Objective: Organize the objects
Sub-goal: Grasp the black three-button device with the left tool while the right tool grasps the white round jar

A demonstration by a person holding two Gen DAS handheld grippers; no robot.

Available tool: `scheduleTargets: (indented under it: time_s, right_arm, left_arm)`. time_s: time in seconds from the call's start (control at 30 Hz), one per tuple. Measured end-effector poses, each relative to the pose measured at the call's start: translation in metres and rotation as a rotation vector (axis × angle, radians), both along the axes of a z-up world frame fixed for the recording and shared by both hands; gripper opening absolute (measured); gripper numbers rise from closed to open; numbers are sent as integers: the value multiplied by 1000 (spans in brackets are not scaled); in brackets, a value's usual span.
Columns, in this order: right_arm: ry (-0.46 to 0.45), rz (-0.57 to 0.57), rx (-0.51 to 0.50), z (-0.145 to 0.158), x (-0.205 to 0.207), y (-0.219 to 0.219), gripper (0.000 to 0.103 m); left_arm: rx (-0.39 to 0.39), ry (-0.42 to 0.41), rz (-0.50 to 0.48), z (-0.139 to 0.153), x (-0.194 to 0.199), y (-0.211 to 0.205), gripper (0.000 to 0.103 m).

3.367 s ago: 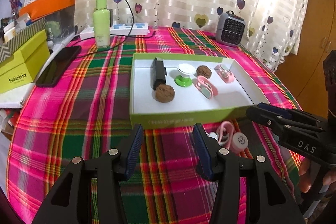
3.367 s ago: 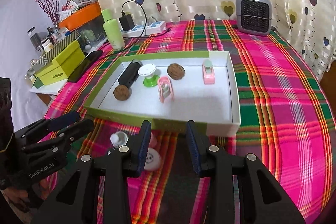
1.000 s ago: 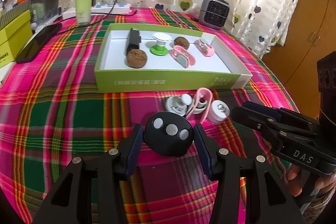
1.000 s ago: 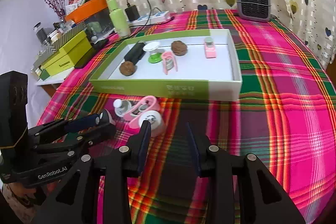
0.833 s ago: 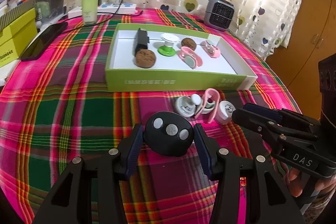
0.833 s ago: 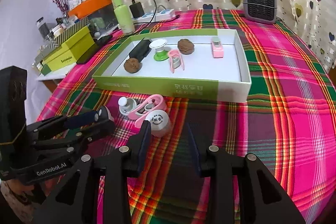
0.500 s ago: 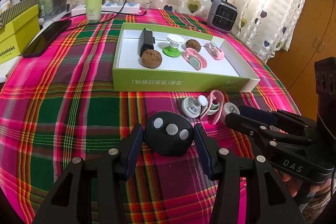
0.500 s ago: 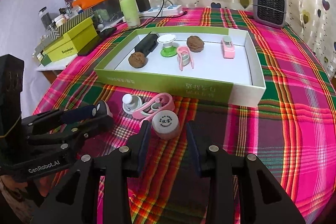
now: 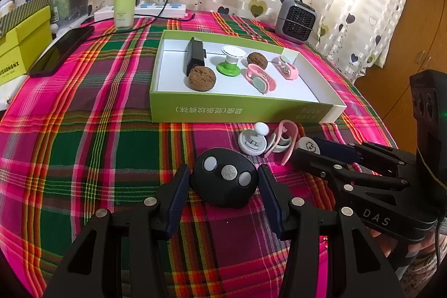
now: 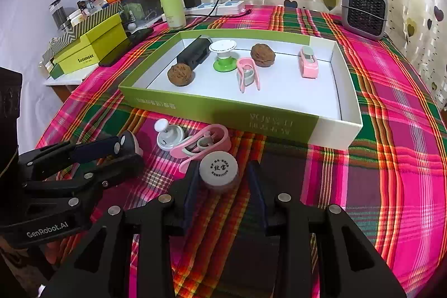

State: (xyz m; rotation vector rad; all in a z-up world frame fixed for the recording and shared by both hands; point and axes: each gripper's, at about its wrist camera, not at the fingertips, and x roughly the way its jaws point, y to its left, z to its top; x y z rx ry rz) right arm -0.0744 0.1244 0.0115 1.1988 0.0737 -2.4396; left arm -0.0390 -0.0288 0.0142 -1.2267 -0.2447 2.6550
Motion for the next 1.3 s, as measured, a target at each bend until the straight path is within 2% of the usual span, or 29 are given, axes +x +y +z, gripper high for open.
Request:
scheduleTargets:
  time_s: [0.37, 0.5, 1.3]
  right_arm:
    - [7, 26, 18, 0, -1, -1, 36]
    - [8, 29, 17, 0, 0, -1, 29]
    - [3, 20, -19, 2, 7, 8, 29]
  left_arm:
    - [-22, 1, 2, 0, 0, 2, 48]
    - [-28, 0, 3, 1, 0, 3, 48]
    - [-47, 9, -8, 6, 1, 9, 48]
